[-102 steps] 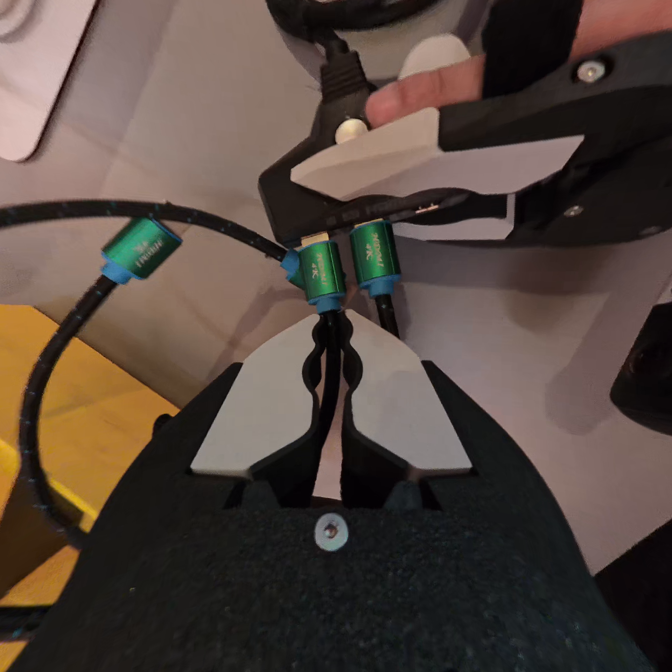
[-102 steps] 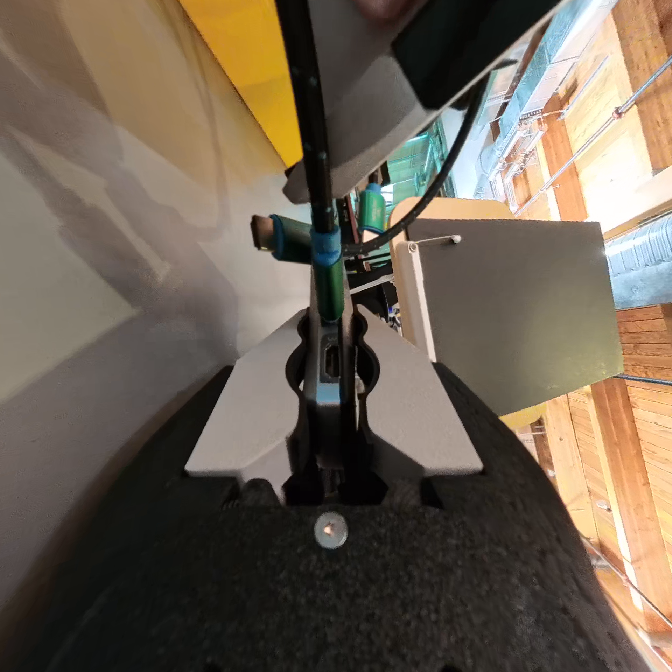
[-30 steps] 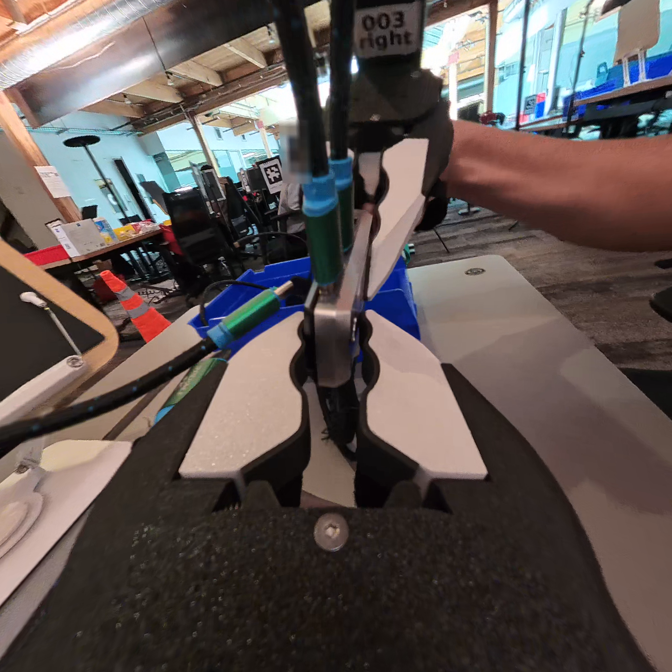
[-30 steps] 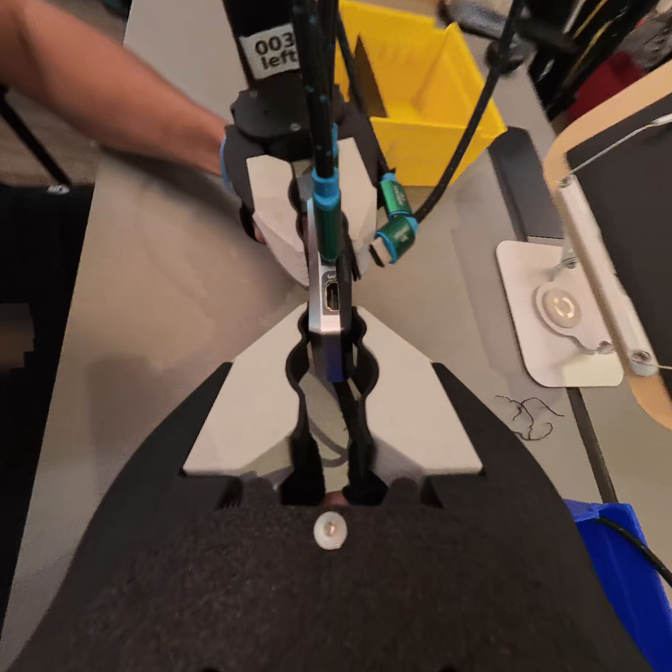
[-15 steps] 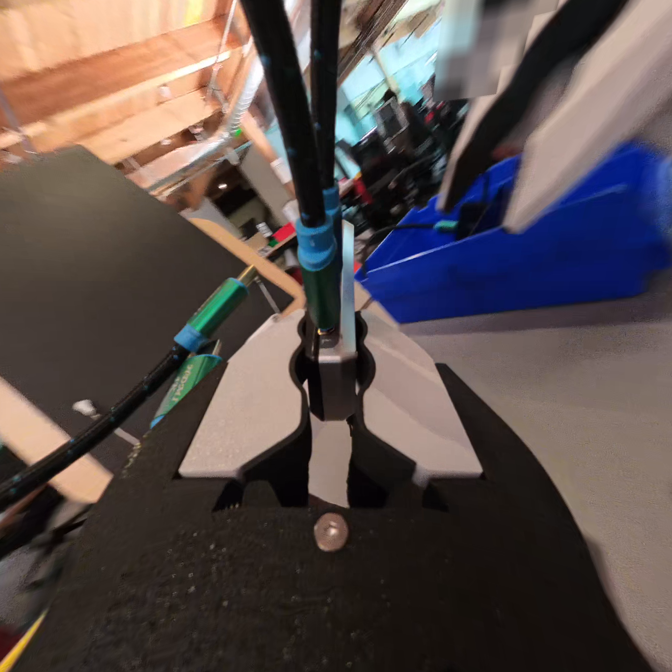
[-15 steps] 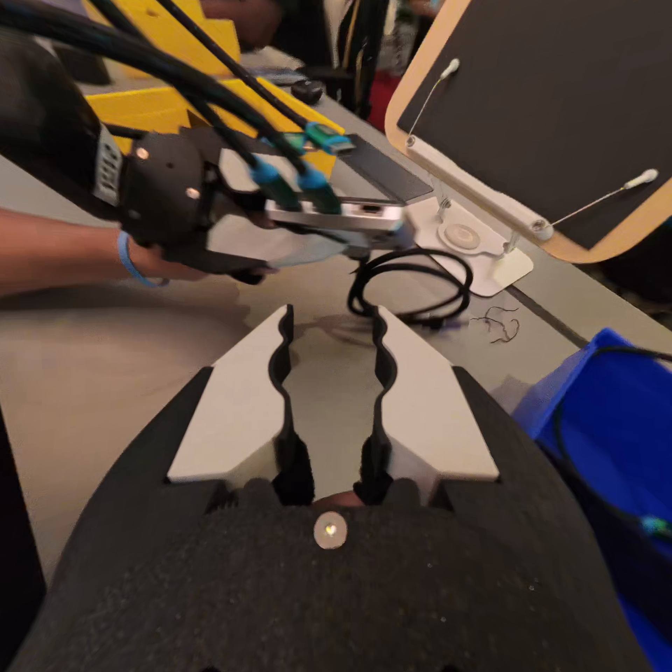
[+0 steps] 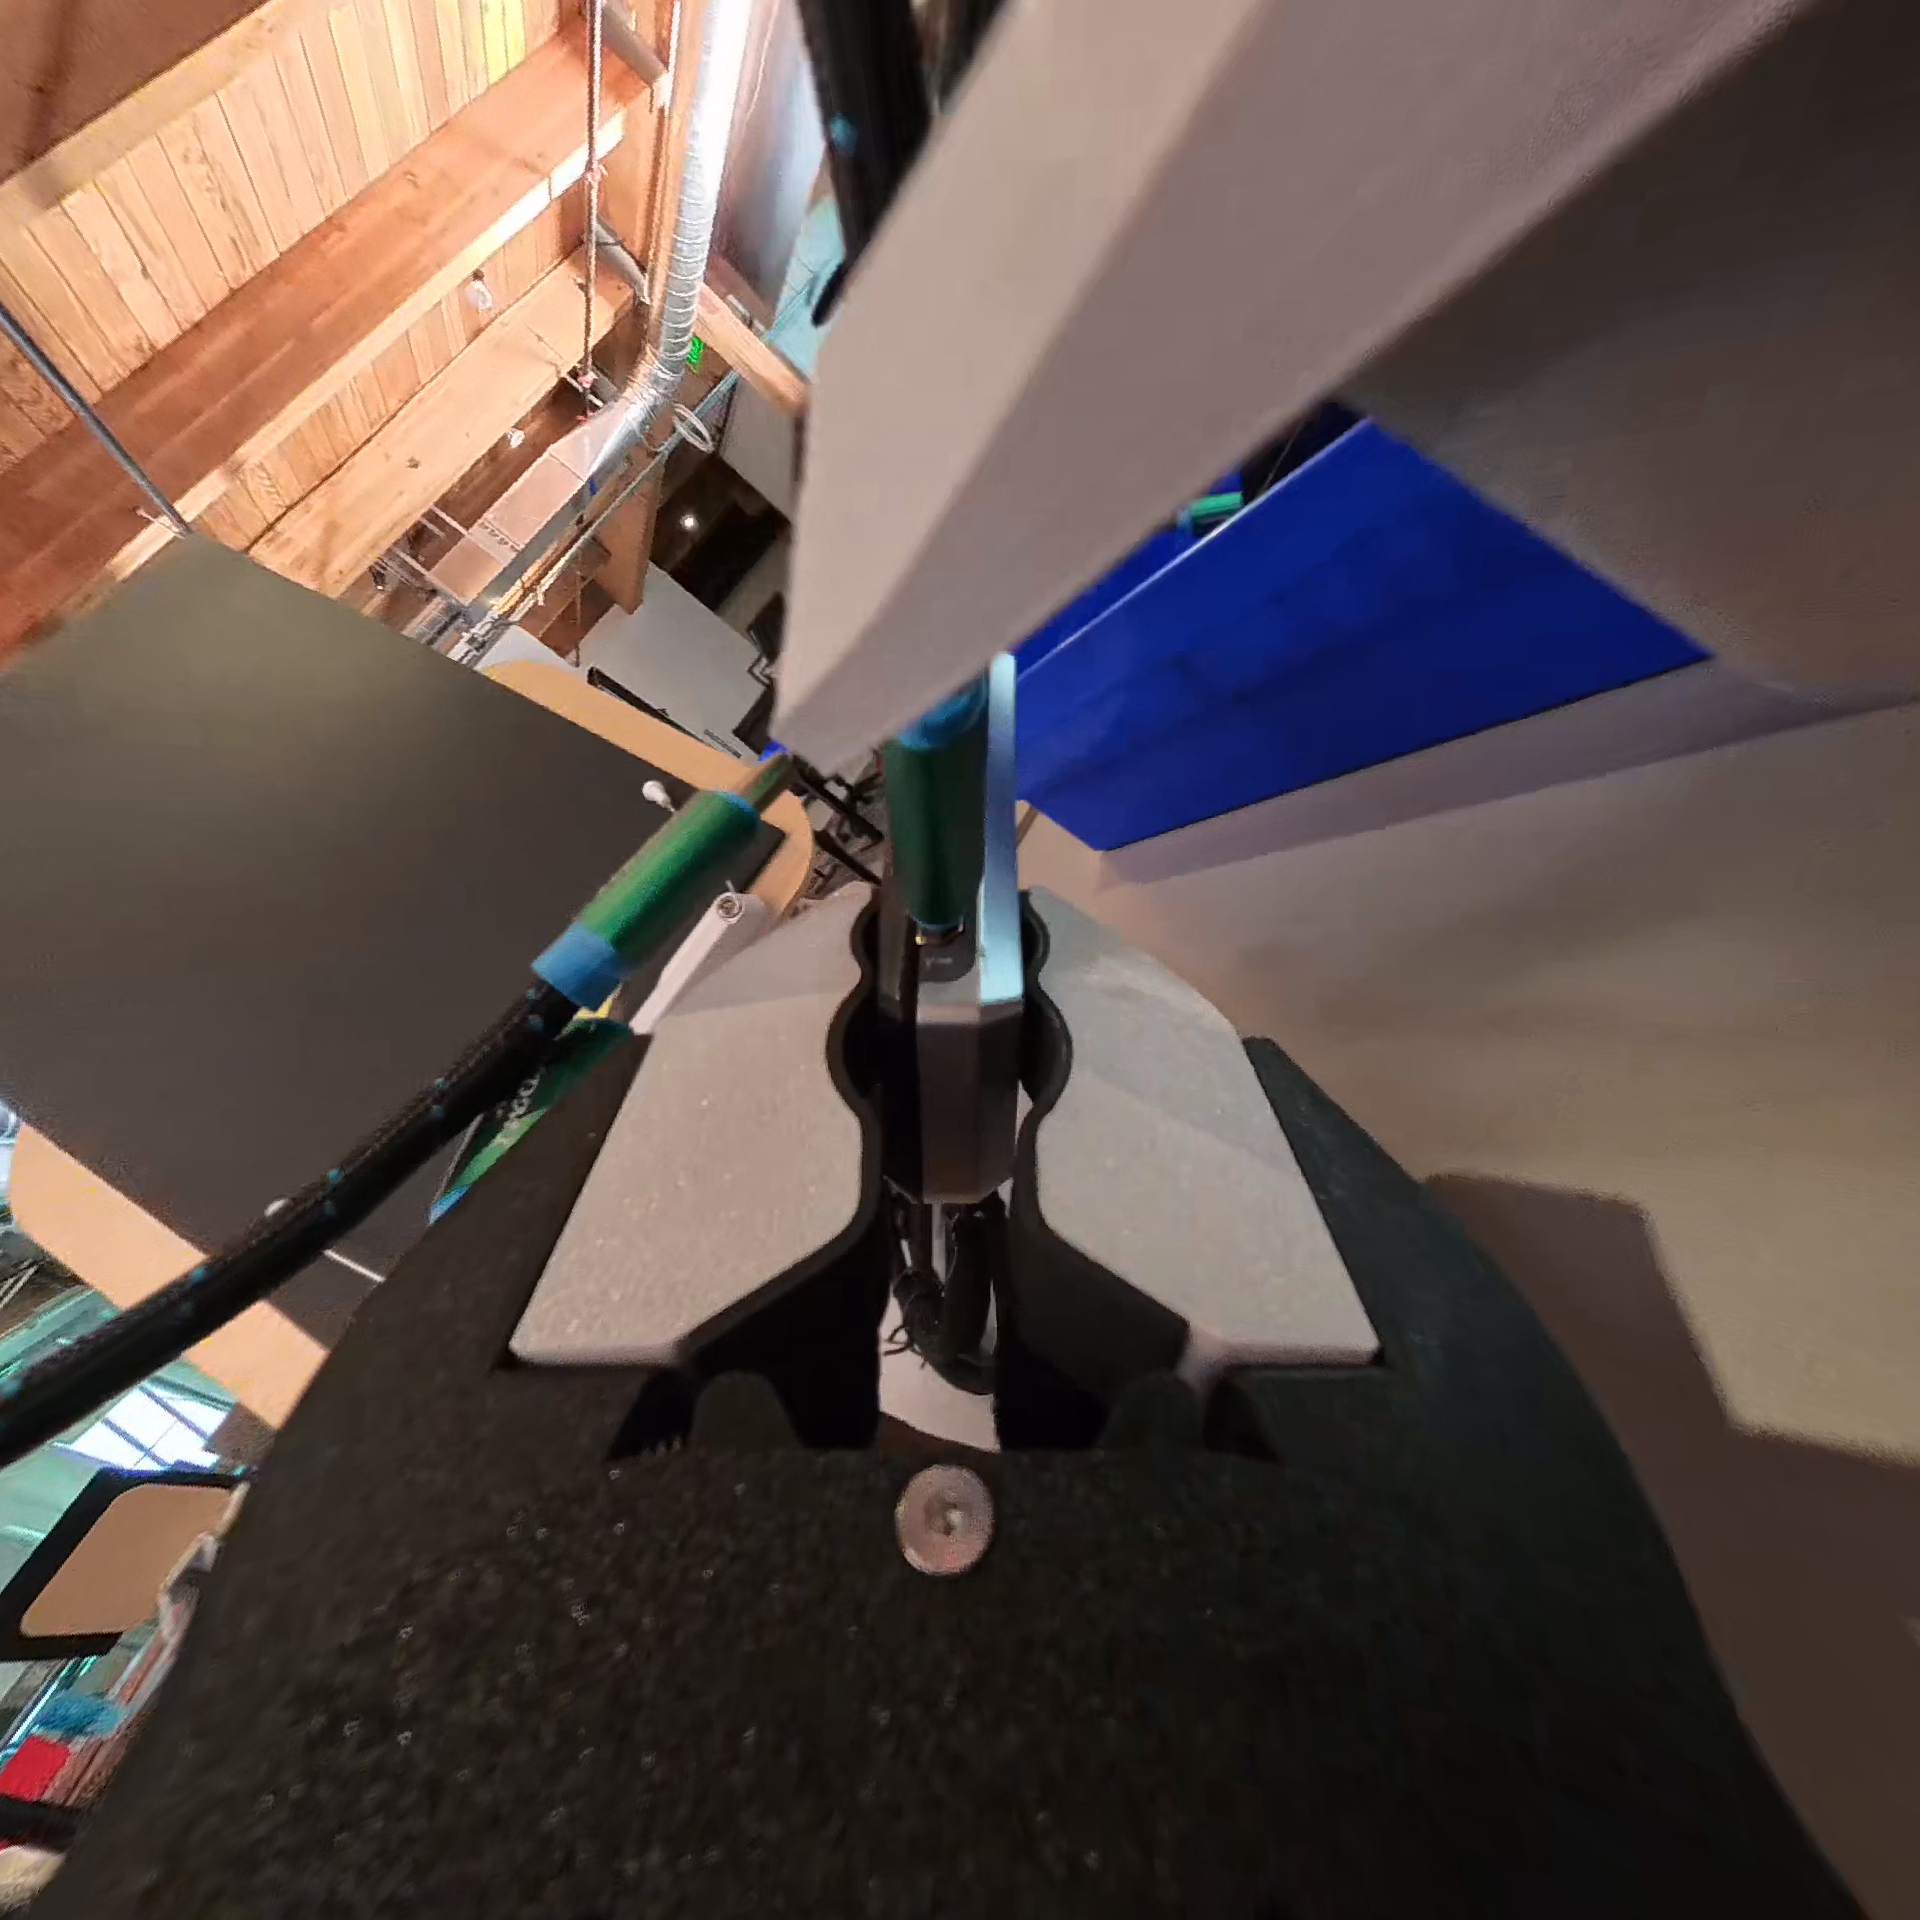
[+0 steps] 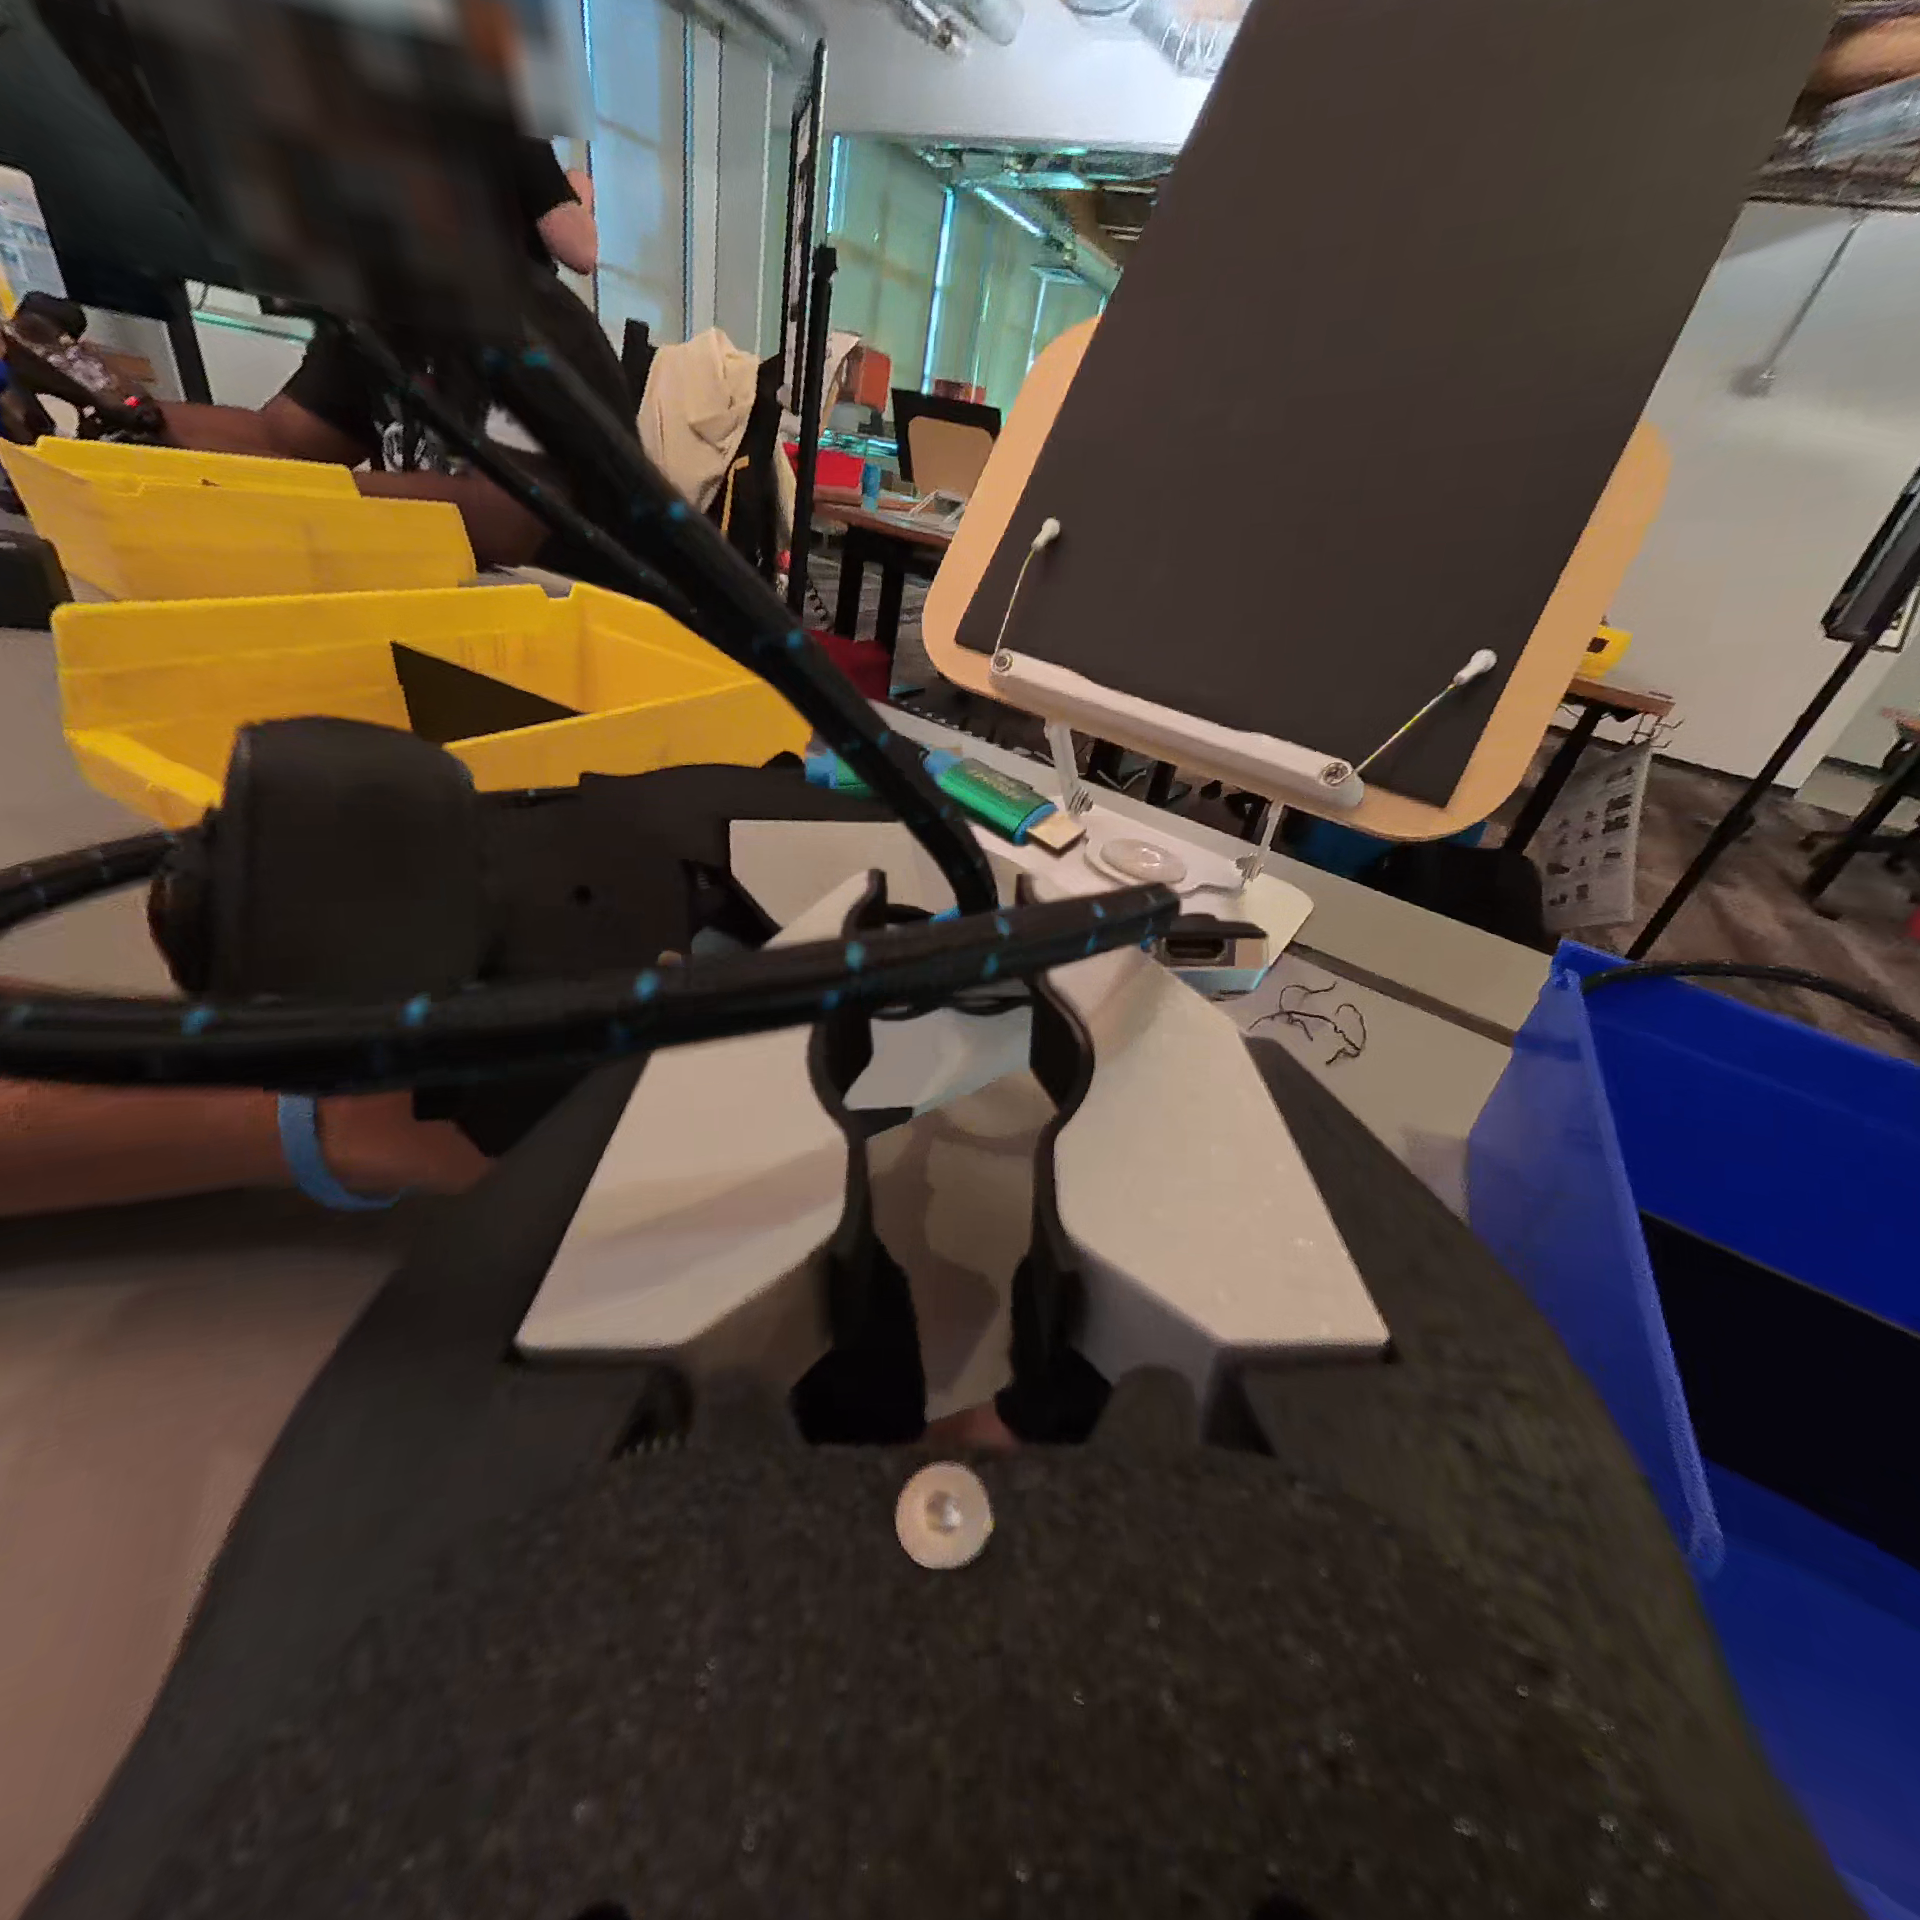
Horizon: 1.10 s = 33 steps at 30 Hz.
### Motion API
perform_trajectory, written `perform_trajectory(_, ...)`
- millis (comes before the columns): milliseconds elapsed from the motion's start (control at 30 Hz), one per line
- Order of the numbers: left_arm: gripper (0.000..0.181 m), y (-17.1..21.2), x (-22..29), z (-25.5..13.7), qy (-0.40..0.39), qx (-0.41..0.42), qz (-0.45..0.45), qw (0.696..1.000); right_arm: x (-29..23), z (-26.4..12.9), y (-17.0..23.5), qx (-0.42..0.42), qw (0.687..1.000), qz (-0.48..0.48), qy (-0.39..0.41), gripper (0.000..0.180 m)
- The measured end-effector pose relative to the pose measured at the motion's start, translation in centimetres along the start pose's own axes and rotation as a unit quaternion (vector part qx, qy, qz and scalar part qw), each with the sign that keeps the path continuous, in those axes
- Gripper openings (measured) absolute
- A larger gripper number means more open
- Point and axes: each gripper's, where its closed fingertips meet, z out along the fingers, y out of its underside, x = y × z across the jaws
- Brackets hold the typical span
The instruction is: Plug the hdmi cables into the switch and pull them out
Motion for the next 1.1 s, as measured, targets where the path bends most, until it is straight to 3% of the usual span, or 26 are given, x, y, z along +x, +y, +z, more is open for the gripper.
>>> perform_trajectory(733,0.020,0.6,0.1,-0.1,-0.016,-0.046,0.053,0.997,0.4,0.0,2.1,-0.047,0.999,0.004,0.015,0.017)
perform_trajectory(867,0.021,0.7,-0.1,0.2,0.019,-0.024,-0.021,0.999,0.2,0.1,1.8,-0.037,0.999,0.010,-0.018,0.012)
perform_trajectory(1000,0.021,1.2,-3.0,0.0,0.063,0.001,-0.135,0.989,1.4,-0.7,2.1,-0.043,0.994,0.057,-0.077,0.036)
perform_trajectory(1100,0.022,-0.4,-4.7,-1.1,0.159,0.039,-0.209,0.964,2.5,-1.0,1.3,-0.061,0.980,0.100,-0.162,0.052)
